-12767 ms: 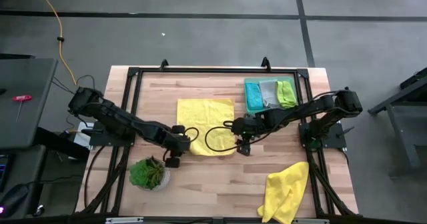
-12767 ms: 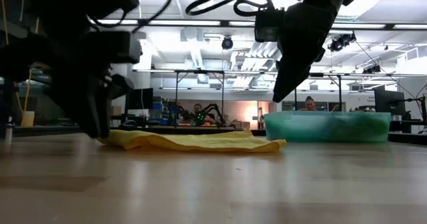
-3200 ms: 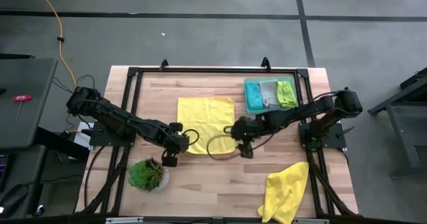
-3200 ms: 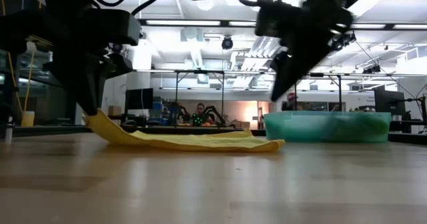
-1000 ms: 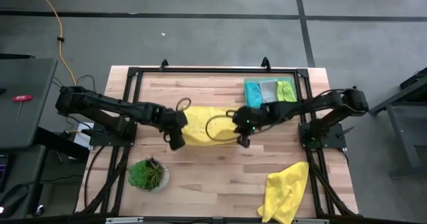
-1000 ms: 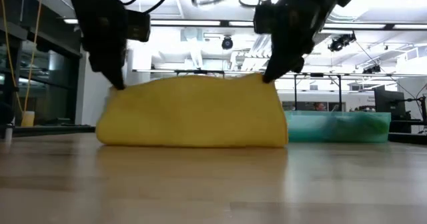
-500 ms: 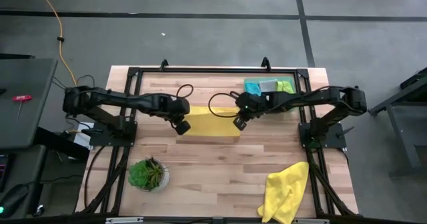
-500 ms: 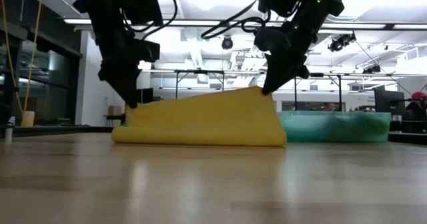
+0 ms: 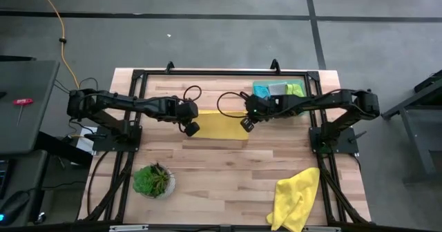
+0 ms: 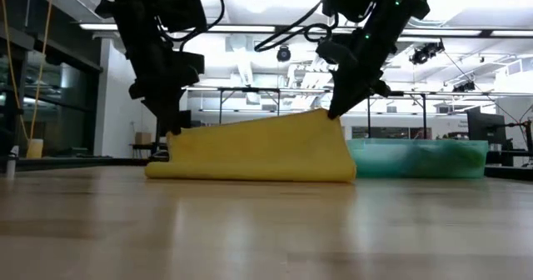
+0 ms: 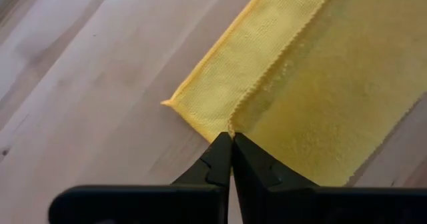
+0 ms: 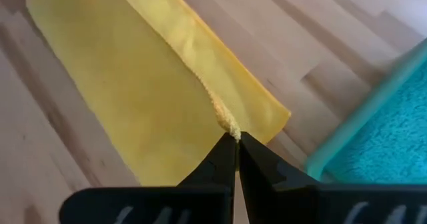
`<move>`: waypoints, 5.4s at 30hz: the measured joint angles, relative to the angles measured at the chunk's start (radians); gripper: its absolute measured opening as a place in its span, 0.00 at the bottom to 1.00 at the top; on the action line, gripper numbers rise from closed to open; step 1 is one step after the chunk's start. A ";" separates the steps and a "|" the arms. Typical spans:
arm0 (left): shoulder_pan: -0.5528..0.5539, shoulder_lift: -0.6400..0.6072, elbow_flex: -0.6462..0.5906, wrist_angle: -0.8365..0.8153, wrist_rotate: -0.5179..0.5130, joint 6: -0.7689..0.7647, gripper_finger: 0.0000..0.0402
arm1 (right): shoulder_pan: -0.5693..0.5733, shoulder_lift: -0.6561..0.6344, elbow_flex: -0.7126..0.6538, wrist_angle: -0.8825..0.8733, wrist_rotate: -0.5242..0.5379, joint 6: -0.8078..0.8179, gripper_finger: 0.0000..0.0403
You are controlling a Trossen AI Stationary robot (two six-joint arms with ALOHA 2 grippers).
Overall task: Fold microfiber towels
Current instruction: Fold the left yellow towel
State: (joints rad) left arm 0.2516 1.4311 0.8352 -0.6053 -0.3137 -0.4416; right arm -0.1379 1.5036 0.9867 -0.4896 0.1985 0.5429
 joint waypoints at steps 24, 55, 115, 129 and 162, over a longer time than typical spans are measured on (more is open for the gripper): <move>0.004 0.000 0.000 0.004 -0.105 0.011 0.03 | -0.019 0.097 0.000 0.016 0.114 0.086 0.06; 0.083 -0.178 -0.003 0.215 0.277 0.349 0.42 | 0.030 -0.050 0.000 0.027 -0.214 -0.224 0.44; -0.202 -0.033 -0.298 0.343 0.133 0.366 0.33 | 0.167 0.255 0.000 0.057 -0.073 -0.724 0.38; -0.245 -0.029 -0.298 0.338 0.173 0.391 0.33 | 0.169 0.291 0.001 0.082 -0.092 -0.746 0.45; -0.255 -0.062 -0.147 0.106 0.358 0.006 0.00 | 0.140 0.096 -0.001 0.008 -0.305 -0.059 0.00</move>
State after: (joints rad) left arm -0.0032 1.3689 0.6885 -0.4996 0.0439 -0.4359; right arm 0.0024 1.6000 0.9855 -0.4819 -0.1061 0.4838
